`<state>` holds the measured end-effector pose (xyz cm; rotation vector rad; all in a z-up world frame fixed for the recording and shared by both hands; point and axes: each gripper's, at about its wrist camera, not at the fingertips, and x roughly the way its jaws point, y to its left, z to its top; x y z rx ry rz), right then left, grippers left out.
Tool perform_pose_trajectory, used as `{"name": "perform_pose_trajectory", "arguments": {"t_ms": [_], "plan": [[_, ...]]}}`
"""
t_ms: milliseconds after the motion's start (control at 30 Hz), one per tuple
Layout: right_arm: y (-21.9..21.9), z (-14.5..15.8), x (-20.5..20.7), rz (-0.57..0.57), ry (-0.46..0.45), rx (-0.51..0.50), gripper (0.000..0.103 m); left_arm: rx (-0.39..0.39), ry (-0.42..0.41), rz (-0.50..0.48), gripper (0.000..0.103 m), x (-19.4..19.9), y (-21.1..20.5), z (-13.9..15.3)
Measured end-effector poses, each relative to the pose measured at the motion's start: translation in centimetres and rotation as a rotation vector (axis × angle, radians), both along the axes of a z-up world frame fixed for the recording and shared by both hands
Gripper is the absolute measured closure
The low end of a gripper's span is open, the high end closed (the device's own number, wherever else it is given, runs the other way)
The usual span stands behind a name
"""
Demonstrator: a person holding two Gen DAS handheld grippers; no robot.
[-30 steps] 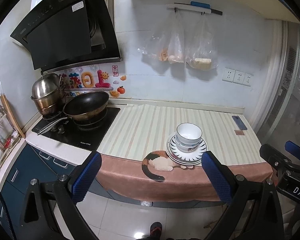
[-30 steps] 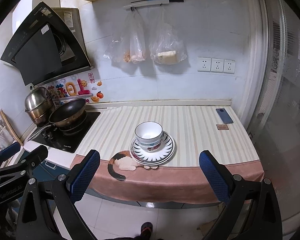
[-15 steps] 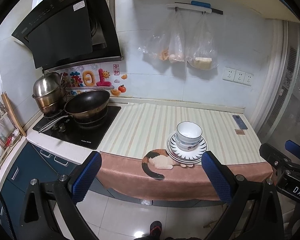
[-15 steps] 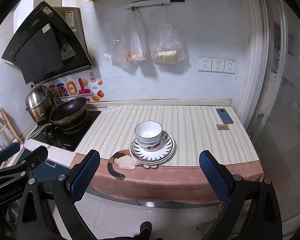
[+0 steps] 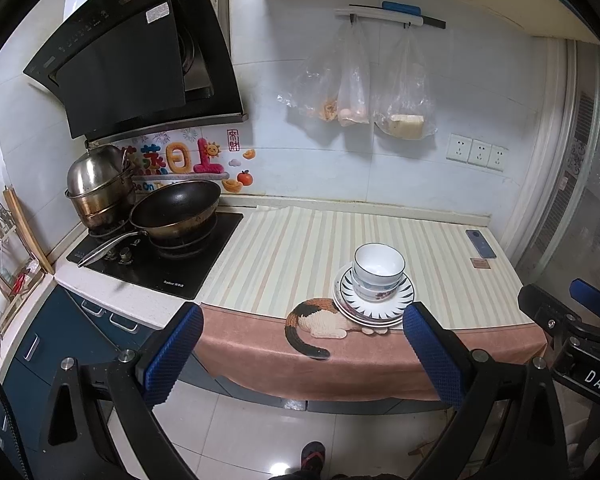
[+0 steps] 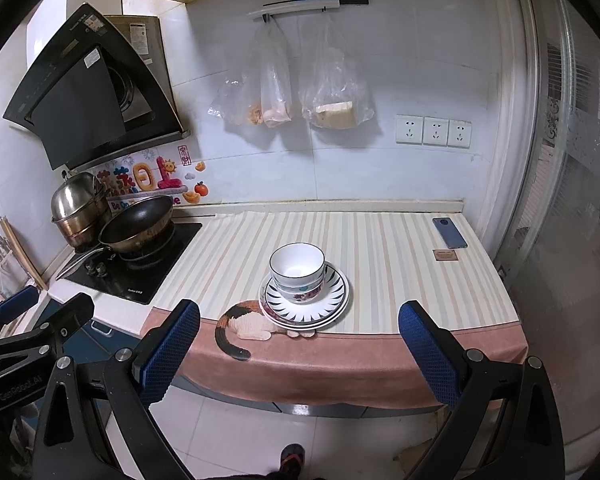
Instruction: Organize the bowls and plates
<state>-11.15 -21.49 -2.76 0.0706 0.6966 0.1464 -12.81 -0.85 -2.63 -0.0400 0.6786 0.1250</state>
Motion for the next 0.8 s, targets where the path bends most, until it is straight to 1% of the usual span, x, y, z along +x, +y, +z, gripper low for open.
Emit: {"name": "perform_pose_trajectory", "arguments": {"t_ms": [800], "plan": [[0.1, 0.5, 1.9, 0.019, 0.001, -0.009, 0.001, -0.002, -0.001, 0.005, 0.001, 0.3, 0.9, -0.2]]}}
